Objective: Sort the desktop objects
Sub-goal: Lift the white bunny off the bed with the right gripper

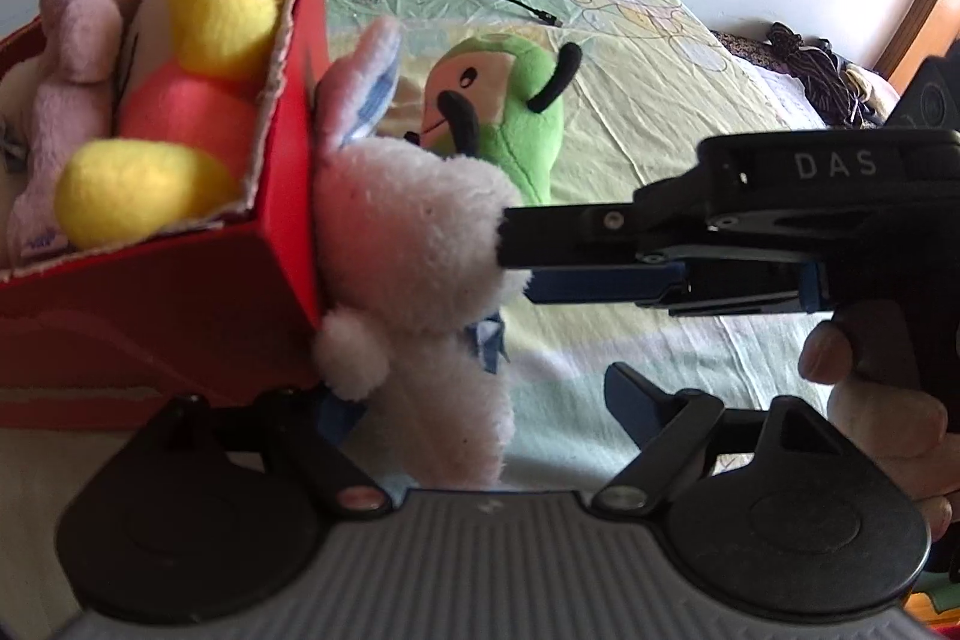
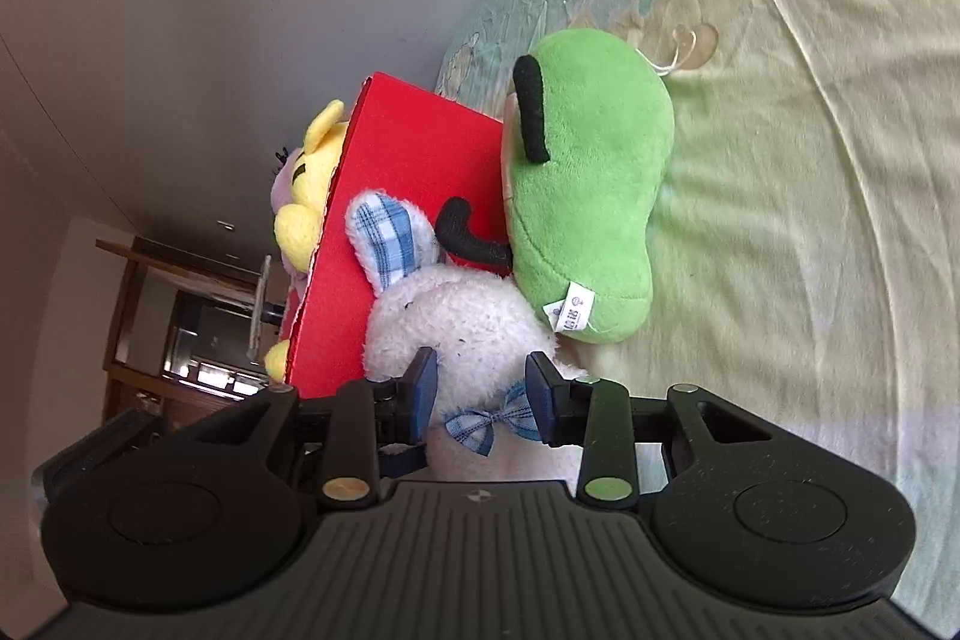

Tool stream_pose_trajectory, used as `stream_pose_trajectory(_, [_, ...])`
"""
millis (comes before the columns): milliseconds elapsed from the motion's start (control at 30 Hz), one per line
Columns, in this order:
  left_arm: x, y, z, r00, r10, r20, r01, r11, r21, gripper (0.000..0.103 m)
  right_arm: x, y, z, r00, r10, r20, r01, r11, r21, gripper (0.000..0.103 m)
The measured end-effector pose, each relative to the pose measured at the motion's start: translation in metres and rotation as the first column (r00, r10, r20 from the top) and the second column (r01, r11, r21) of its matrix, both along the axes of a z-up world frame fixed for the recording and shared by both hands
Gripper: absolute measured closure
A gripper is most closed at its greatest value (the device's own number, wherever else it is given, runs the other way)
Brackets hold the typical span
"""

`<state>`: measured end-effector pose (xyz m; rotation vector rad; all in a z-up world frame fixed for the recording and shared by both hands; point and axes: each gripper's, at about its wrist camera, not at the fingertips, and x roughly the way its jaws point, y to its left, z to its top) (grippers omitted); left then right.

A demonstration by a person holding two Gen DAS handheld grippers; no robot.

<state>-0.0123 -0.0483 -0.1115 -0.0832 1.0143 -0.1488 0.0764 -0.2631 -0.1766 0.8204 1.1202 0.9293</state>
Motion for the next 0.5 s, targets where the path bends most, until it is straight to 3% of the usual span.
stream_pose_trajectory(133, [0.002,0.007,0.001,1.000,-0.014,-0.024,0.013,0.998,-0.062,0.030,-0.010,0.000,-0.001,0.998,0.041,-0.044,-0.038,0.997,0.060,0.066])
stream_pose_trajectory(233, [-0.003,0.005,-0.002,0.999,-0.027,-0.032,0.025,0.998,-0.051,0.030,-0.021,0.005,0.010,0.998,0.057,0.017,-0.057,0.998,0.003,0.063])
stream_pose_trajectory(300, [-0.008,0.006,-0.001,0.999,-0.036,-0.037,0.033,0.997,-0.065,0.030,-0.027,0.005,0.013,0.998,0.061,0.012,-0.061,0.998,-0.003,0.063])
stream_pose_trajectory(500, [-0.032,0.007,-0.004,0.990,-0.099,-0.104,0.078,0.978,-0.193,0.030,-0.048,-0.005,0.033,0.993,0.118,0.016,-0.118,0.993,-0.018,0.063])
